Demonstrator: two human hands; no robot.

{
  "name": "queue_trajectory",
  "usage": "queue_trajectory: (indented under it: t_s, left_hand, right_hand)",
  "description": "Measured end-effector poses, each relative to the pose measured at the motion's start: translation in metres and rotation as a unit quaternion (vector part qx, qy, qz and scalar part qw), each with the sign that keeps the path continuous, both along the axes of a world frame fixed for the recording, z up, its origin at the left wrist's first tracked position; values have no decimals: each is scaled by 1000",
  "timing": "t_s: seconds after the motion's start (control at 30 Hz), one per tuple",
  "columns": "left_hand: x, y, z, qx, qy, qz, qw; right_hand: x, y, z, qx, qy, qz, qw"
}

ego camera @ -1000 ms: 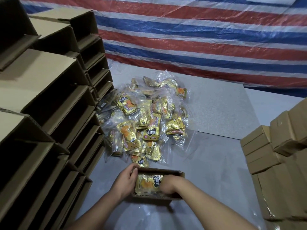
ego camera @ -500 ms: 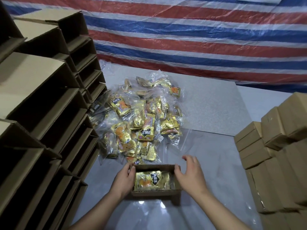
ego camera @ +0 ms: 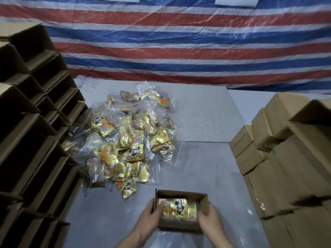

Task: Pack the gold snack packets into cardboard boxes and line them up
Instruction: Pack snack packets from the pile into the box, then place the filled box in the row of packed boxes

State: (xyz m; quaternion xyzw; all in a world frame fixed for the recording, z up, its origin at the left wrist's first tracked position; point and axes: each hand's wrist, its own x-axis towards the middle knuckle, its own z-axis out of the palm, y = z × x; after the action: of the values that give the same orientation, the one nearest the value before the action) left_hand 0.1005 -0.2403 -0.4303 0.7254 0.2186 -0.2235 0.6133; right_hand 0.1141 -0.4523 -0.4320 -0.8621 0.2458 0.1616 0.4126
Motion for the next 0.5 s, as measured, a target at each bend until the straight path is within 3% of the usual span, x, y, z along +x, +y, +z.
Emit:
queue_trajectory:
  t_s: [0.2, 0.5]
  left_hand:
    - [56, -57, 14, -2, -4, -52, 999]
    - [184, -136, -2, 19, -55, -67, 996]
  right_hand:
    - [55, -47, 13, 0, 0, -30, 1000]
    - [180, -106, 2, 80, -128, -153, 977]
